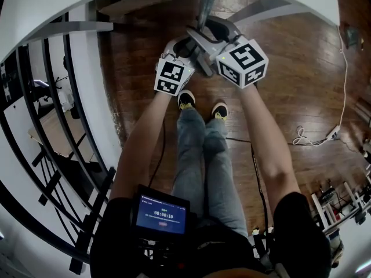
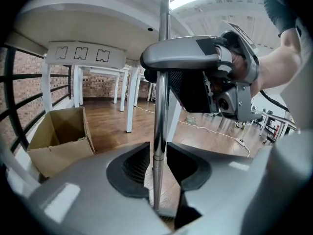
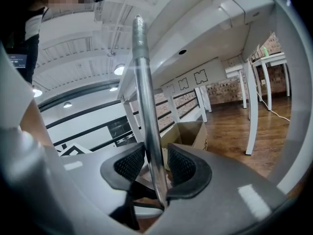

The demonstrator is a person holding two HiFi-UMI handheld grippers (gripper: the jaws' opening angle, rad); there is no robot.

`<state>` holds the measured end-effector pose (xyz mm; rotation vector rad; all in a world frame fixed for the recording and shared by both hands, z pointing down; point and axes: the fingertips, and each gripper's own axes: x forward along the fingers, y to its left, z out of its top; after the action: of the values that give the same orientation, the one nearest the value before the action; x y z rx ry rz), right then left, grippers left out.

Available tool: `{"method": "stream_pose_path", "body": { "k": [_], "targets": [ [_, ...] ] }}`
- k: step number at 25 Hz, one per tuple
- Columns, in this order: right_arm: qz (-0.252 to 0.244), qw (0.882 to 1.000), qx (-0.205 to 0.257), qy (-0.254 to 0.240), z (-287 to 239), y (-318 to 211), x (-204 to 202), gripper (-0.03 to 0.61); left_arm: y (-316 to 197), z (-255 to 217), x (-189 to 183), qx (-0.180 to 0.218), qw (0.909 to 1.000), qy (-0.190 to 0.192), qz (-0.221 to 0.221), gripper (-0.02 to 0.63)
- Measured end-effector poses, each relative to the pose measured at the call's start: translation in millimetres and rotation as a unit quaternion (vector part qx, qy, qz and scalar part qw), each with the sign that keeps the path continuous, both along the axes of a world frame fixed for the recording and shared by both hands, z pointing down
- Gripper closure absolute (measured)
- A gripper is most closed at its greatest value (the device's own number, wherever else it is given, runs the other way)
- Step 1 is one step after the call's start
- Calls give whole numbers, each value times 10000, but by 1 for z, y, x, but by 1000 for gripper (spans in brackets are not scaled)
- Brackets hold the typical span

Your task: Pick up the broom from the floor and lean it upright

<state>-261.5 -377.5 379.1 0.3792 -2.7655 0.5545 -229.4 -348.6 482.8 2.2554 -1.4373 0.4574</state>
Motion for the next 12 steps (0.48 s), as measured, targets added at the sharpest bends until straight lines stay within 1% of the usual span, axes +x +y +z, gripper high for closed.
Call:
{"method": "stream_pose_path", "body": {
  "k": [5, 7, 12],
  "targets": [
    [-34, 9999, 82, -83, -12, 5, 3, 419, 1, -9, 2, 1, 10000, -2, 88, 468],
    [-48, 9998, 134, -135, -16, 6, 5, 405, 0, -12, 1, -4, 10000, 1, 97, 466],
    [-6, 9997, 150, -214, -30, 8, 16, 405, 6, -22, -2, -45, 9999, -43, 115, 462]
  ]
}}
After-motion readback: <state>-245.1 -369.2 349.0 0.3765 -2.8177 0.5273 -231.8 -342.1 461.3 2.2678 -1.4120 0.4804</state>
